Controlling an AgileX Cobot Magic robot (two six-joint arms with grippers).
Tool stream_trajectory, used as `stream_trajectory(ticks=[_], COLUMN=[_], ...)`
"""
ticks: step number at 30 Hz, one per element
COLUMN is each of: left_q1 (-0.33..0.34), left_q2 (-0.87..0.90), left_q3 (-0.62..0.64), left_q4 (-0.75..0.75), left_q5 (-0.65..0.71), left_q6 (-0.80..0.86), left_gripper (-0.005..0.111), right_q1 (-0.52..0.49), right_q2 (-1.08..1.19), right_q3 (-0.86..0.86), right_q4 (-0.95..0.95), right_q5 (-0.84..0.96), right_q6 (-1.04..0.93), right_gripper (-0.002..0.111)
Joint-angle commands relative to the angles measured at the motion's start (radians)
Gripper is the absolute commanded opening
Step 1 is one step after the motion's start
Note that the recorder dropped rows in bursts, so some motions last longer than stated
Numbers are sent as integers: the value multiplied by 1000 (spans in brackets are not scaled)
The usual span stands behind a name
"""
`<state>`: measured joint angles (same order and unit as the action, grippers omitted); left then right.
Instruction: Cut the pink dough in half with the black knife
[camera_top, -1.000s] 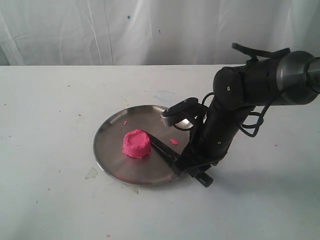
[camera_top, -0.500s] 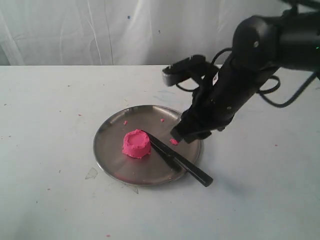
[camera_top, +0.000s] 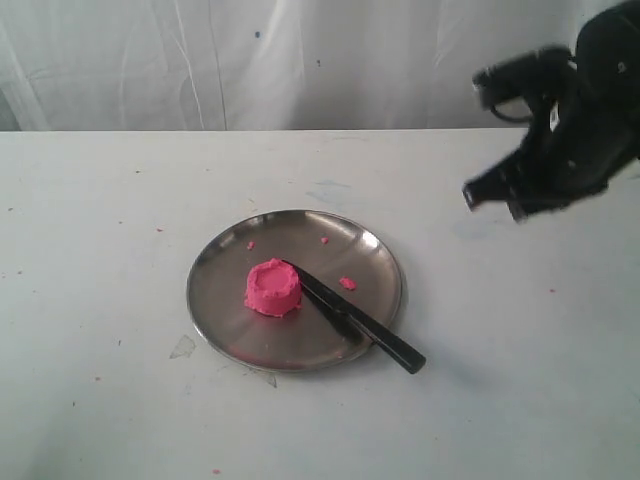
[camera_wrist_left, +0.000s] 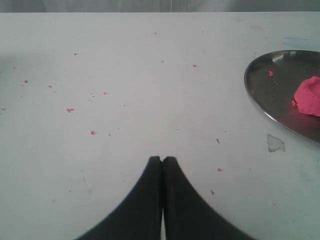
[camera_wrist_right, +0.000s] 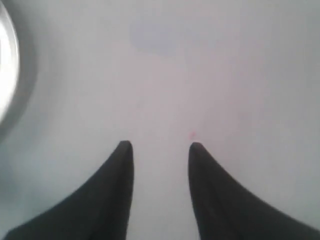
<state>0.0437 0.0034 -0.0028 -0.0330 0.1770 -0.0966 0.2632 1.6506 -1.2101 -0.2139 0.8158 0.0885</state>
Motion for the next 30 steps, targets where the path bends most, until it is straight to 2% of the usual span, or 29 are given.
stream_trajectory(ticks=[1,4,6,12,17,20,24,30], left_q1=[3,3,3,3,3,3,3,3], left_q2=[-3,-3,-3,-3,-3,-3,-3,-3], left_q3=[3,3,3,3,3,3,3,3], left_q4=[-2,-2,-2,-2,-2,-2,-2,-2], left_q5=[-5,-5,-5,-5,-5,-5,-5,-5], left_q6=[-1,-1,-1,-1,-1,-1,-1,-1], left_gripper=[0,0,0,0,0,0,0,0], right_q1=[-78,-69,-63,-63,-55,-55,-55,-55], right_q2=[119,145,148,153,212,244,271,307], right_q3=[16,24,24,25,25,25,25,25], right_q4=[570,856,919,887,896,881,839,848], right_q5=[331,348,342,311,348,291,222,210], right_q6=[-556,-811,-881,-869,-870,-870,-879,-879], right_gripper=[34,34,34,36,52,58,59,59])
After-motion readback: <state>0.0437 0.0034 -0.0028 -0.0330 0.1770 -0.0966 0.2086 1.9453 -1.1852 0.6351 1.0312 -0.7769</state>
